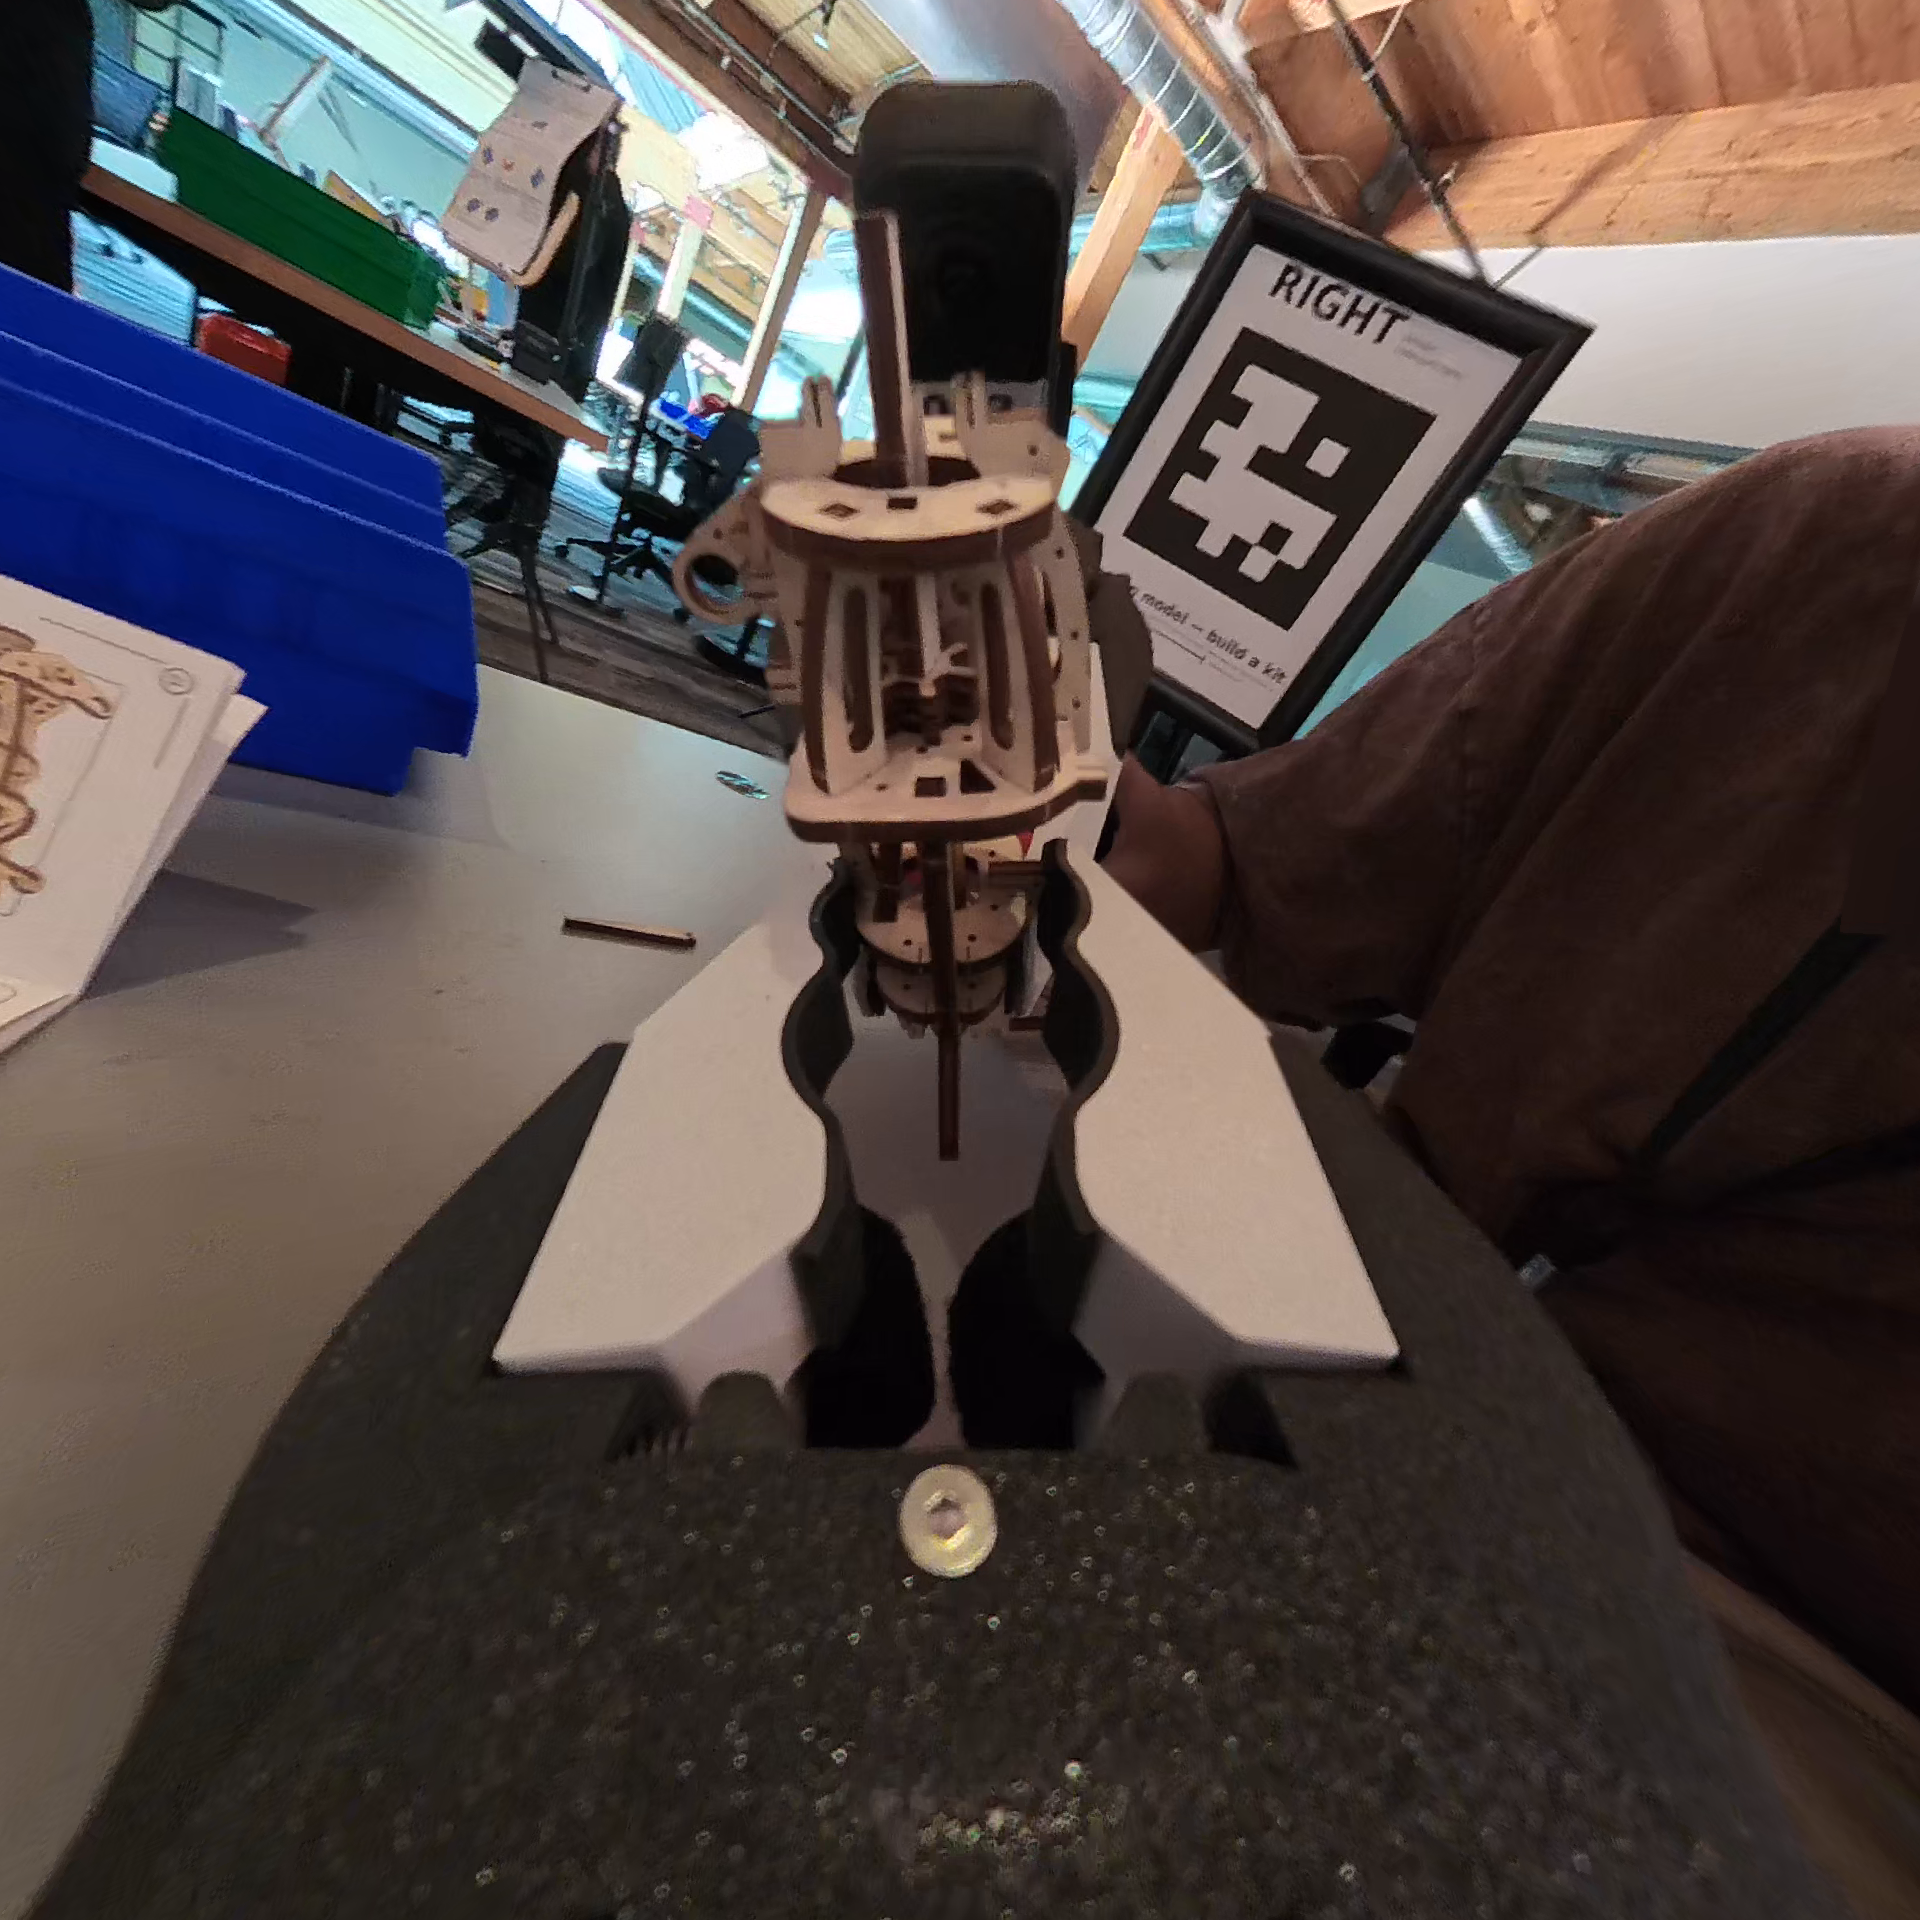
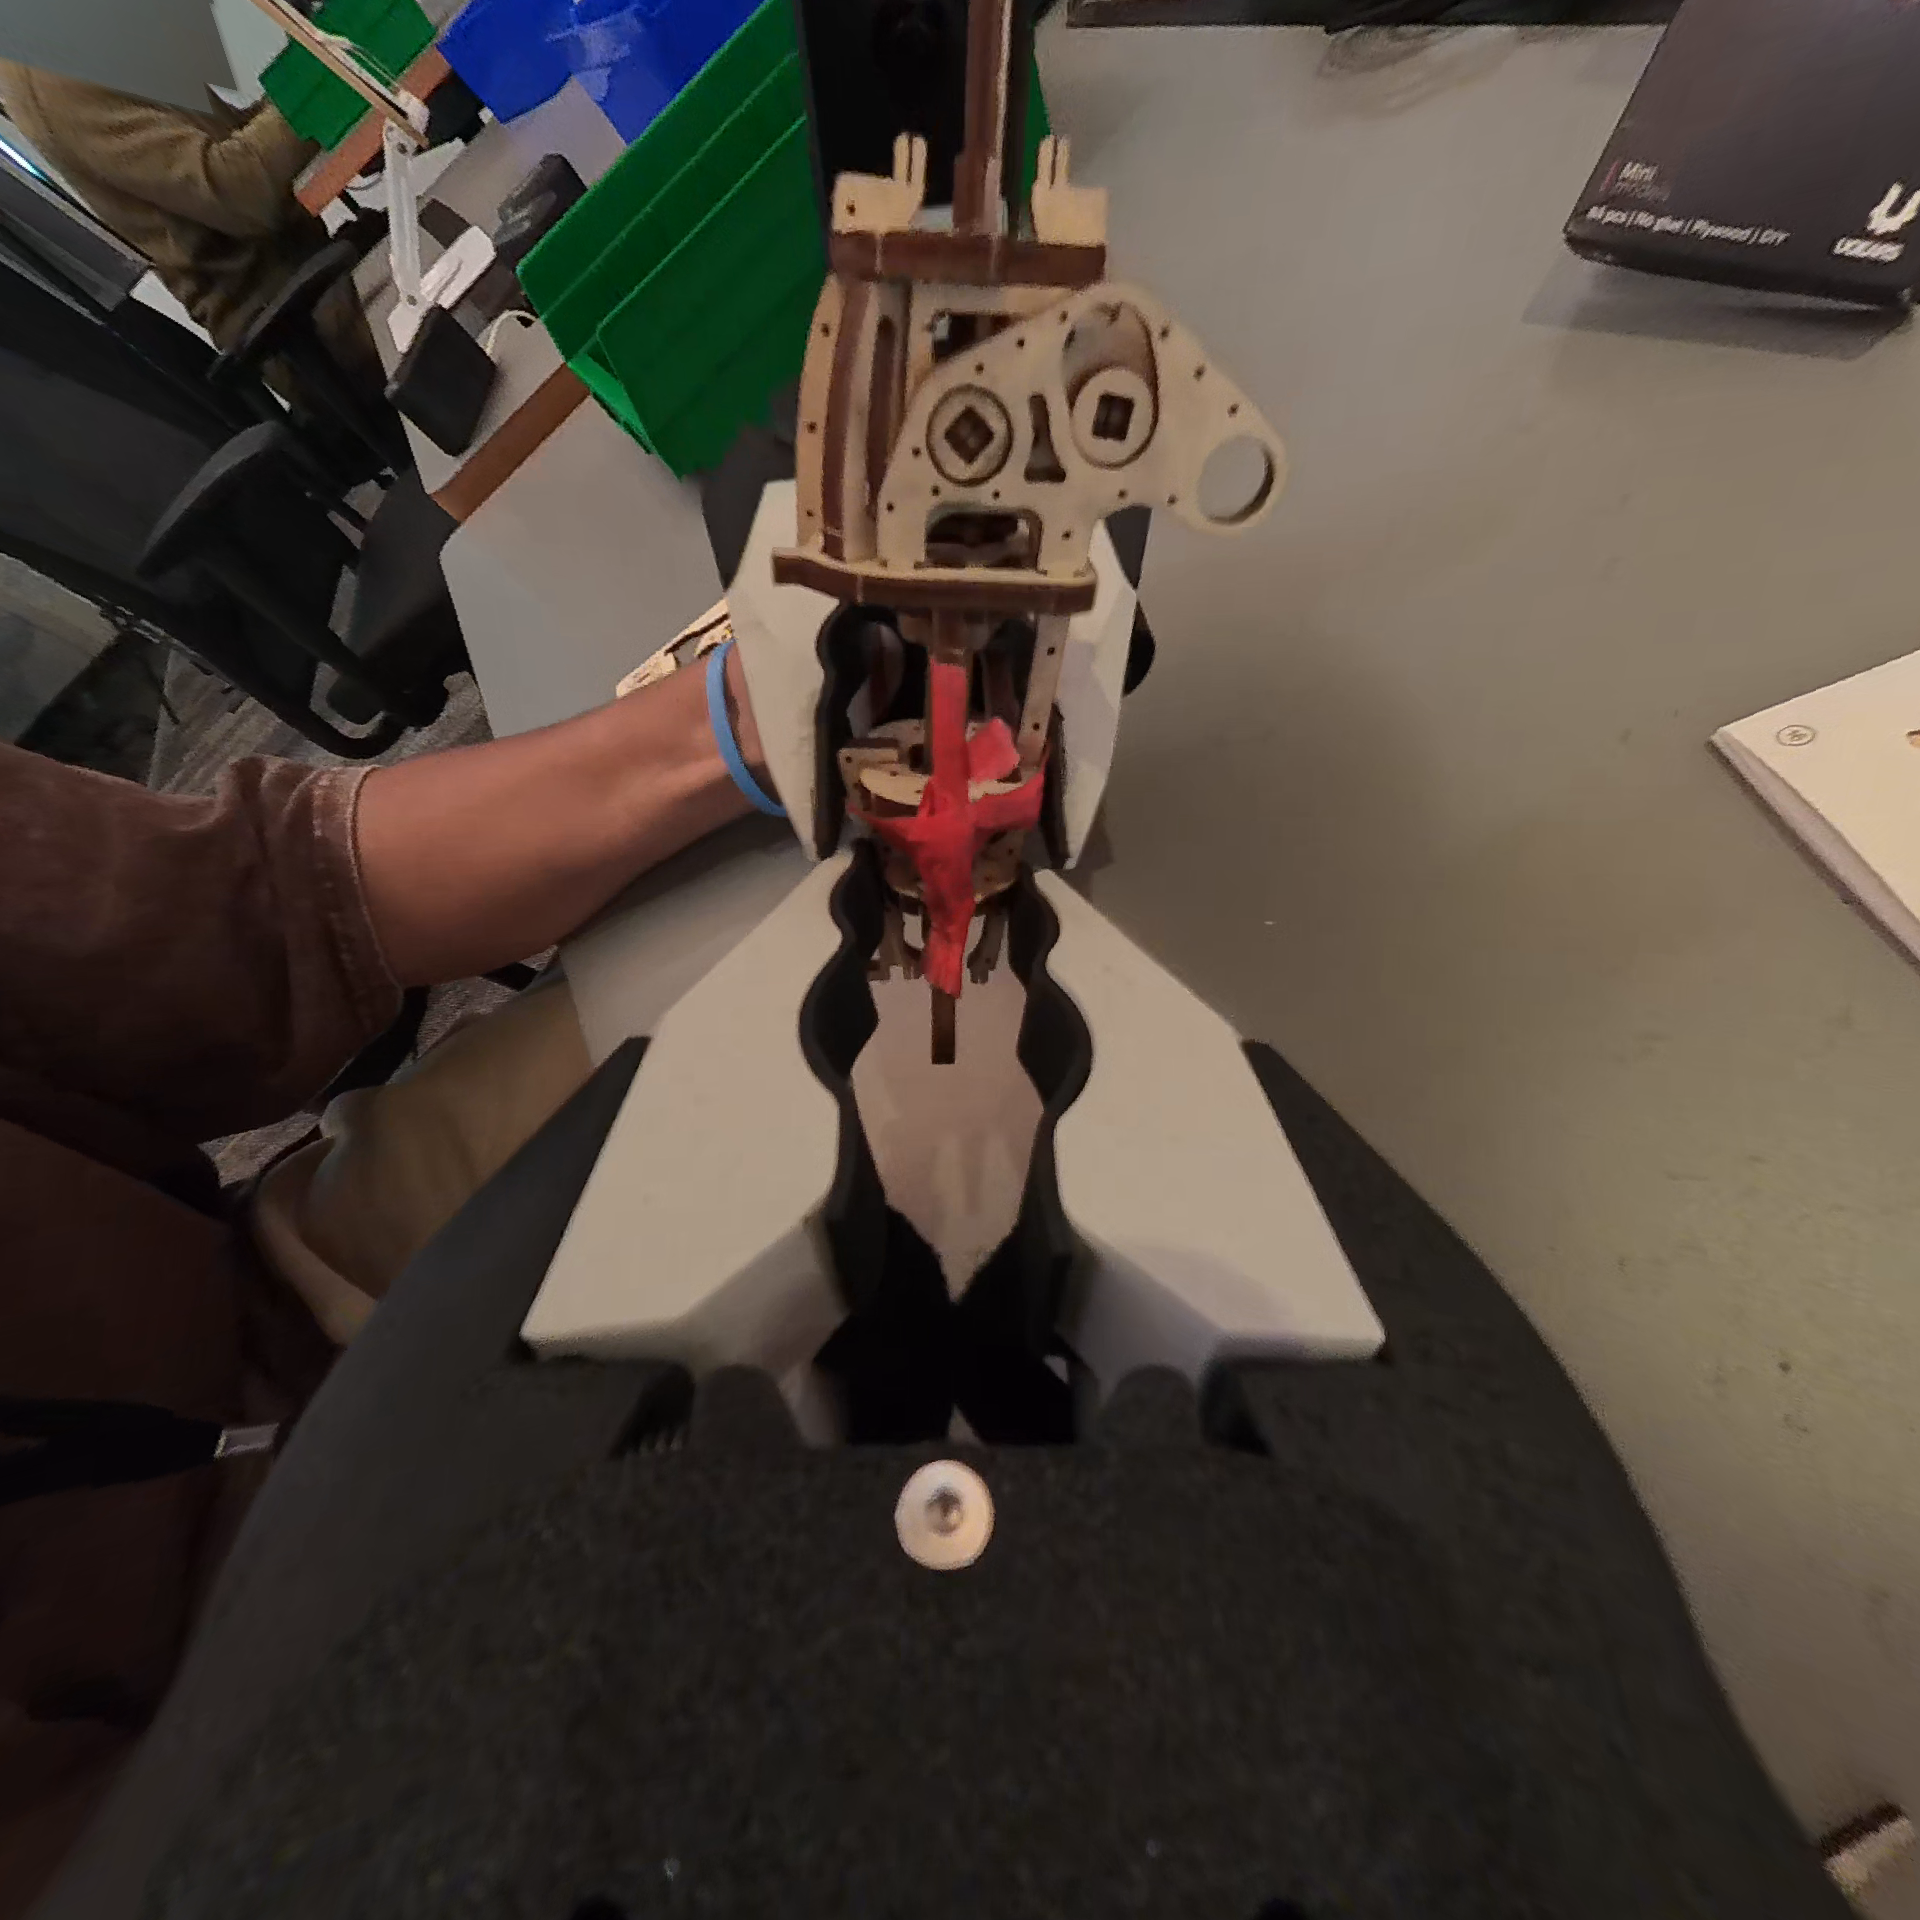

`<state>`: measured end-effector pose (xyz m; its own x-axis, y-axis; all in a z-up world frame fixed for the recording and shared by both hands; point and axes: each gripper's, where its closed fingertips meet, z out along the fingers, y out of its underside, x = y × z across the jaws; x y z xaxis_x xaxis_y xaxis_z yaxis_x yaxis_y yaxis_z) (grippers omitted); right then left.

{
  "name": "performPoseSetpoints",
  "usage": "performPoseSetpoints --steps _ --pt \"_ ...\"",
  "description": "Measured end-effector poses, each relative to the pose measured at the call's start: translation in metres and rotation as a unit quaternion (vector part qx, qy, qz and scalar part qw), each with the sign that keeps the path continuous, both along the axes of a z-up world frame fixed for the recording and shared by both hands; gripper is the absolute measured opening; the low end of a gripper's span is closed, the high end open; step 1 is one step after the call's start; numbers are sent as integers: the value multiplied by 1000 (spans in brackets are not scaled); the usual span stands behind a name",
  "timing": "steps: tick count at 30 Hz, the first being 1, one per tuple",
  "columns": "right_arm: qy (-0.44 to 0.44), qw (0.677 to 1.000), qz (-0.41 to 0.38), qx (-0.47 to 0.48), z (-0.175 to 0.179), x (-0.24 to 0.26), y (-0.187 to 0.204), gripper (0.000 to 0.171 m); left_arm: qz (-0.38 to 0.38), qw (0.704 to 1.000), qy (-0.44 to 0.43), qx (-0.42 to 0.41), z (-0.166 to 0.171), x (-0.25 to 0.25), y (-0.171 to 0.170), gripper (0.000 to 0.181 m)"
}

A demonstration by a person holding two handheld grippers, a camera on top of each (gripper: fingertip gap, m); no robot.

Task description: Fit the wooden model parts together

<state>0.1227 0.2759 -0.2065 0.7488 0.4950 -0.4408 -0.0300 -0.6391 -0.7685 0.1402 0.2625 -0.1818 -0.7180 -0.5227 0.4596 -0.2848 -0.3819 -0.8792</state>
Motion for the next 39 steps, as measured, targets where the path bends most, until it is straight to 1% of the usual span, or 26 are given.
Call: performPoseSetpoints --steps 1,3,5,6,7,8,9,10,11,13,14,16,18,20,21,22,23,25,26,28,30,32,35,36,38,39 --pt "-2 1000 -5 5 0 2 2 23 10 1000 0 -2 0 2 2 34" --pt "22 999 -25 20 3 5 9 24 27 999 0 -17 3 8 10 33" --pt "36 999 -22 5 -4 8 13 25 25 999 25 -22 -5 11 12 34" --pt "26 999 -28 13 -6 12 16 25 42 998 36 -22 -9 14 16 33" --pt "0 998 -38 46 -6 17 20 26 56 997 44 -32 -10 17 21 33" --pt "-23 996 -39 77 -5 19 20 30 49 997 50 -44 -9 15 21 33" --pt "-40 994 -39 92 -4 21 20 35 60 995 57 -49 -10 17 25 33" --pt "-49 992 -43 106 -3 24 20 49 77 993 61 -59 -10 19 31 33" --pt "-50 990 -47 122 0 27 20 55 73 992 64 -80 -8 18 33 34" --pt "-44 986 -57 152 7 34 17 55 97 985 82 -121 -10 22 47 33" --pt "-49 984 -64 159 7 37 17 57 96 980 89 -150 -9 23 51 33" --pt "-57 984 -68 157 3 39 15 58 117 964 116 -210 -13 27 66 34" --pt "-62 980 -73 175 5 37 14 64 107 945 128 -281 -11 25 75 33" --pt "-92 972 -89 195 4 39 16 63 126 925 149 -326 -15 25 84 33" --pt "-107 969 -94 200 3 38 17 63 131 914 154 -352 -16 25 88 33" --pt "-117 966 -100 206 4 36 18 63 135 896 176 -386 -19 25 92 33" --pt "-124 962 -112 217 9 36 20 60 151 874 205 -413 -25 26 95 33" --pt "-132 950 -143 245 22 34 23 41 195 844 240 -437 -35 25 98 32" --pt "-138 946 -150 252 27 31 24 39 224 834 258 -434 -40 23 98 33" --pt "-171 941 -160 244 26 26 28 32 259 822 265 -433 -38 16 97 33" --pt "-193 941 -158 229 20 18 31 31 282 819 261 -427 -29 9 94 33" --pt "-172 945 -155 232 22 5 33 32 302 818 263 -412 -24 3 88 33" --pt "-138 951 -157 230 25 -5 34 28 302 818 267 -410 -15 -3 72 33" --pt "-134 953 -156 223 24 -6 34 22 306 817 265 -412 -12 -5 69 33" --pt "-142 951 -163 223 26 -5 31 2 309 822 260 -402 -4 -10 62 33" --pt "-137 950 -160 230 30 -6 28 2 304 826 257 -398 0 -13 58 33"
